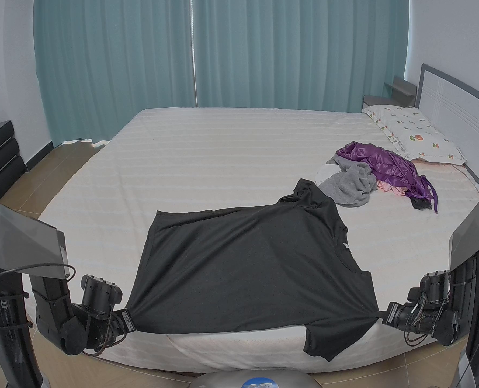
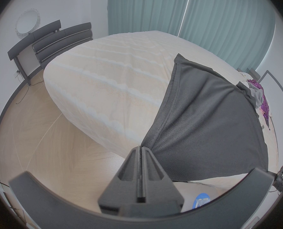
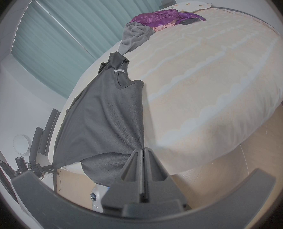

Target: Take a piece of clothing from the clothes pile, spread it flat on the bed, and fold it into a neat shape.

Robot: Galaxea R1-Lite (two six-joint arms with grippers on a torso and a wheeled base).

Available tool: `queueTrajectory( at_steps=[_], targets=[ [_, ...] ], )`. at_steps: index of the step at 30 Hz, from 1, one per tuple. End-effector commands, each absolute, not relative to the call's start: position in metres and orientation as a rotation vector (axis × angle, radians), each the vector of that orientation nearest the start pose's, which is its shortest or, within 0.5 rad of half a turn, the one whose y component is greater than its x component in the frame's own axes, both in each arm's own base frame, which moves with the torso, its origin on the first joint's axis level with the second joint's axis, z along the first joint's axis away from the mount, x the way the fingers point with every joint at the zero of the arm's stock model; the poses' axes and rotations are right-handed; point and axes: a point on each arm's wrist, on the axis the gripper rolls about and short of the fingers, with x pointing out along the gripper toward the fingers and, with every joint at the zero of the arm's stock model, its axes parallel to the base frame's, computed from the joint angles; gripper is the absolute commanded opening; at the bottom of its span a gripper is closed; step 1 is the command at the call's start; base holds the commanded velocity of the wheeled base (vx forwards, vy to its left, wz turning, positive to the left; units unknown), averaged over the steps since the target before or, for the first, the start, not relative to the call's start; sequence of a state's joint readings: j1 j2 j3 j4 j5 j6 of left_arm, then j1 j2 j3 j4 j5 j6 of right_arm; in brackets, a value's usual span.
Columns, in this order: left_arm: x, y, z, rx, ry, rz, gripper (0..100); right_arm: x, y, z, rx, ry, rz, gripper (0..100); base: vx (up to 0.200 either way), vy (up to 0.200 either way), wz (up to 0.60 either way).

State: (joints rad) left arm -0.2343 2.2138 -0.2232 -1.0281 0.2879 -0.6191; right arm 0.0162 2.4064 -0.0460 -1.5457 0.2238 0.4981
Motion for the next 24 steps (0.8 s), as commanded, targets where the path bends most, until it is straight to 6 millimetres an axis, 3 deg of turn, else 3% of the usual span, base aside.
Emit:
queueTrajectory(
  at_steps=[1, 4, 5, 6, 7, 14, 19, 24],
  targets=[
    [0.233, -0.049, -0.037, -0.329, 0.879, 0.330, 0, 0.219, 0.007, -0.053, 0.555, 0.875, 0.007, 0, 0.000, 0.000, 0.00],
    [0.237, -0.051, -0.039, -0.350, 0.873, 0.338, 0, 0.219, 0.007, -0.053, 0.557, 0.876, 0.007, 0, 0.000, 0.000, 0.00],
    [0.239, -0.051, -0.039, -0.367, 0.864, 0.340, 0, 0.219, 0.007, -0.054, 0.556, 0.879, 0.008, 100, 0.000, 0.000, 0.00],
    [0.241, -0.051, -0.040, -0.380, 0.862, 0.340, 0, 0.219, 0.007, -0.055, 0.556, 0.881, 0.009, 100, 0.000, 0.000, 0.00],
    [0.241, -0.051, -0.040, -0.389, 0.865, 0.339, 100, 0.221, 0.007, -0.056, 0.557, 0.877, 0.011, 100, 0.000, 0.000, 0.00],
    [0.245, -0.048, -0.039, -0.418, 0.852, 0.345, 100, 0.223, 0.007, -0.048, 0.581, 0.840, 0.029, 100, 0.000, 0.000, 0.00],
    [0.250, -0.038, -0.013, -0.496, 0.766, 0.300, 100, 0.229, 0.011, -0.020, 0.744, 0.744, 0.079, 100, 0.000, 0.000, 0.00],
    [0.255, -0.037, 0.001, -0.552, 0.707, 0.279, 100, 0.231, 0.018, -0.012, 0.837, 0.732, 0.108, 100, 0.000, 0.000, 0.00]
  ],
)
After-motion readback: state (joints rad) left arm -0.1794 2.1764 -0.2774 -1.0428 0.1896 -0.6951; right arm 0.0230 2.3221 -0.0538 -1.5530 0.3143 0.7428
